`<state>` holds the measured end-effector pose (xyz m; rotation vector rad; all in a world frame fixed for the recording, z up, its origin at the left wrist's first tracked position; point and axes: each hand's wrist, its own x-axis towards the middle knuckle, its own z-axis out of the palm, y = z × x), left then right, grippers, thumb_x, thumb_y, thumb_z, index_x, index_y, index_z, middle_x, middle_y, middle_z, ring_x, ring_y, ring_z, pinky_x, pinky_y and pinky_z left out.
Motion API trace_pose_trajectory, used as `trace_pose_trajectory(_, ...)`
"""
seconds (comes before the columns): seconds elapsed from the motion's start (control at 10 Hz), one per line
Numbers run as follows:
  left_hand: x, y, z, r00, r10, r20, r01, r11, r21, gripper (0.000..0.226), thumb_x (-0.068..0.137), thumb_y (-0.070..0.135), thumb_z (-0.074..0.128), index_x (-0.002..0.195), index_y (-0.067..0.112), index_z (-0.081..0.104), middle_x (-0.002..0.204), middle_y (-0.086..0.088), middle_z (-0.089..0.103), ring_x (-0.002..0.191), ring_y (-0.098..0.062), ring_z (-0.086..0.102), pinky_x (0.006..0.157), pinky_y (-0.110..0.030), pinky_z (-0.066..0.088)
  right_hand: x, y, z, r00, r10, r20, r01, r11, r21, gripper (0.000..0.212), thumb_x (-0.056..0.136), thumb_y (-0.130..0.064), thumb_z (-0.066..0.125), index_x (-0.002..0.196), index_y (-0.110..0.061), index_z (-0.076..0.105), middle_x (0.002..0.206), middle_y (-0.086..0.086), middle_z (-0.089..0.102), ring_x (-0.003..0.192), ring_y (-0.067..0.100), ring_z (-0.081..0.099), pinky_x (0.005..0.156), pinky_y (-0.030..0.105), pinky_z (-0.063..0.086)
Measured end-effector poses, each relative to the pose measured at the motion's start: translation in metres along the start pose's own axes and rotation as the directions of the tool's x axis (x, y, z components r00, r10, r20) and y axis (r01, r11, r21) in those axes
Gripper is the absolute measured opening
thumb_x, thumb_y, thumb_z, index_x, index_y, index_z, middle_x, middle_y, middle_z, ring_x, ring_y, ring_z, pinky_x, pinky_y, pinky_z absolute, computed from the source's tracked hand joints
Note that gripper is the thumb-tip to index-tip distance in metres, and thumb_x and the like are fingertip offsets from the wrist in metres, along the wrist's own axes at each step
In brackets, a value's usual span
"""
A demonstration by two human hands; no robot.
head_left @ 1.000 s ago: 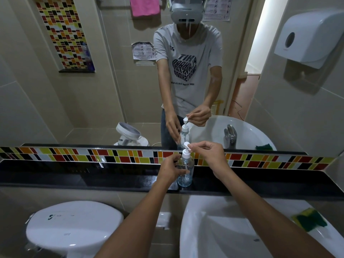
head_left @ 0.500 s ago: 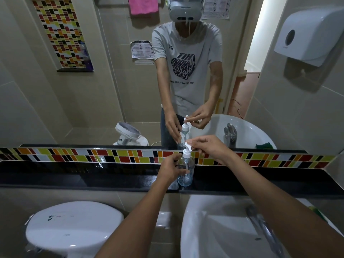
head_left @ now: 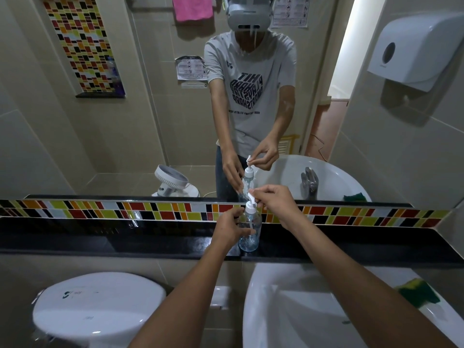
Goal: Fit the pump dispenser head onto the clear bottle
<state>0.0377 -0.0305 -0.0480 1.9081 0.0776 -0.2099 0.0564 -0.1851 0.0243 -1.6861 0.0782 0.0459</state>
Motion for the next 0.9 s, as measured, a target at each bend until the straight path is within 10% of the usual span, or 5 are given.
trace_pose_trajectory(0.5, -0.009, -0.003, -0.005, 0.983, 0.181, 0.027, -0.181, 0.943, 0.278, 0.076, 0.079, 0.025, 0.088, 0.148, 0.02, 0.056, 0.14, -0.002, 0.059, 0.128, -0.02, 0.06, 0.109, -0.038, 0.054, -0.001, 0.002, 0.004, 0.995, -0.026, -0.098, 0.018, 0.996, -0.09, 0.018, 0.088, -0.019, 0.079, 0.093, -0.002, 0.078, 0.088, 0.007, 0.079, 0.085, 0.024, 0.075, 0.082, 0.033, 0.062)
trace_pose_trajectory(0.7, -0.013, -0.01, -0.009, 0.985, 0.164, 0.048, -0.171, 0.932, 0.32, 0.107, 0.08, 0.03, 0.088, 0.165, 0.015, 0.026, 0.165, -0.001, 0.031, 0.151, -0.02, 0.038, 0.124, -0.032, 0.036, -0.002, 0.001, 0.003, 0.99, -0.087, -0.107, 0.066, 0.98, -0.187, 0.02, 0.088, -0.024, 0.08, 0.09, -0.004, 0.08, 0.086, 0.009, 0.08, 0.09, 0.026, 0.077, 0.091, 0.048, 0.061)
trace_pose_trajectory(0.9, -0.014, -0.025, -0.012, 0.996, 0.052, 0.079, -0.086, 0.846, 0.526, 0.123, 0.08, 0.061, 0.076, 0.168, 0.018, 0.002, 0.176, -0.003, 0.006, 0.16, -0.028, 0.023, 0.127, -0.051, 0.033, -0.016, -0.013, 0.002, 0.988, -0.097, -0.119, 0.069, 0.974, -0.216, 0.044, 0.085, -0.053, 0.076, 0.1, -0.012, 0.078, 0.092, 0.001, 0.077, 0.088, 0.011, 0.072, 0.072, 0.025, 0.057)
